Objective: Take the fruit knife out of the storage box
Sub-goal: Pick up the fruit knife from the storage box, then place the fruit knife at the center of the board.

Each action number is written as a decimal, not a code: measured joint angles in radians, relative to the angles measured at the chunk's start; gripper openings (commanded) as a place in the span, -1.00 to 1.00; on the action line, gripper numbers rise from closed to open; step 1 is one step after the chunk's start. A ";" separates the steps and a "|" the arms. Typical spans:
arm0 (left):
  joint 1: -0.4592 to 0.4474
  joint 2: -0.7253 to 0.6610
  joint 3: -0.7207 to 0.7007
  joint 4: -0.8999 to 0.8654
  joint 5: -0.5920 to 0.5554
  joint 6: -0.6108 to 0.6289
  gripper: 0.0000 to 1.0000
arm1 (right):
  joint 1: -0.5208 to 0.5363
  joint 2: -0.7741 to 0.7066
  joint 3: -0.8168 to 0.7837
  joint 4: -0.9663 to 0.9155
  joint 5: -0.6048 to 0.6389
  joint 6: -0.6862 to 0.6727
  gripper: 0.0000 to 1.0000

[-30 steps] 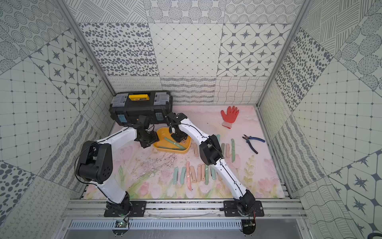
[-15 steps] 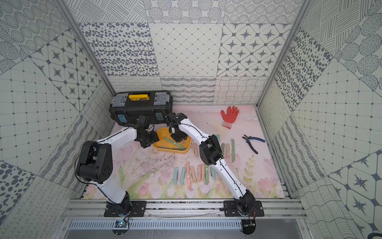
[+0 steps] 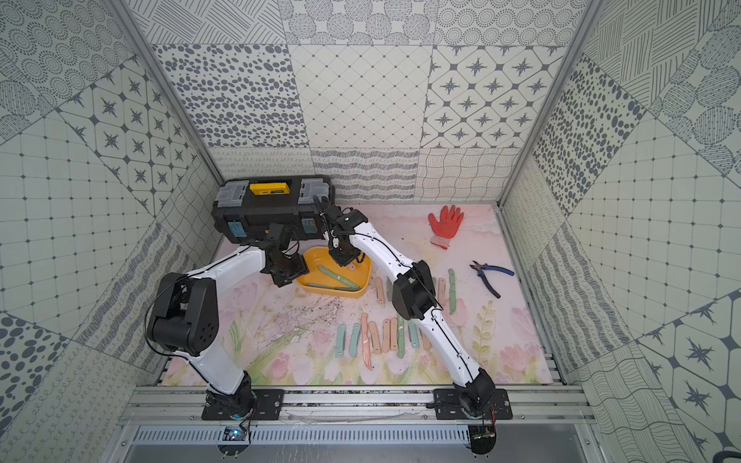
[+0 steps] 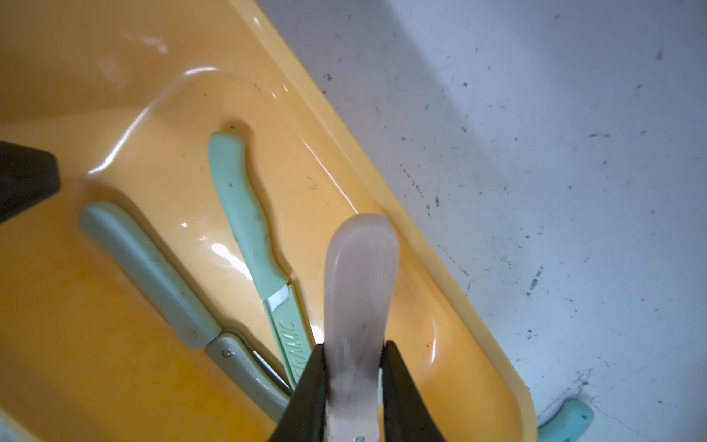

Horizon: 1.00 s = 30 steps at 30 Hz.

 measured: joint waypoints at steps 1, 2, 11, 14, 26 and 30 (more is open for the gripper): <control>0.000 0.000 0.000 0.000 0.000 0.000 0.34 | 0.000 -0.010 0.002 -0.001 0.000 0.003 -0.57; 0.000 0.000 0.000 0.000 0.000 0.000 0.34 | 0.000 -0.023 0.003 -0.003 0.003 0.008 -0.57; 0.000 0.000 0.000 0.000 0.000 0.000 0.33 | -0.001 -0.255 -0.213 0.018 0.057 0.068 -0.56; 0.000 0.000 0.000 0.000 0.002 0.000 0.34 | -0.003 -0.363 -0.348 0.042 0.079 0.099 -0.56; 0.000 0.000 -0.001 0.006 0.008 -0.005 0.33 | -0.095 -0.821 -1.041 0.198 0.116 0.271 -0.56; 0.000 0.000 -0.002 0.008 0.008 -0.007 0.33 | -0.127 -0.942 -1.207 0.218 0.133 0.322 -0.55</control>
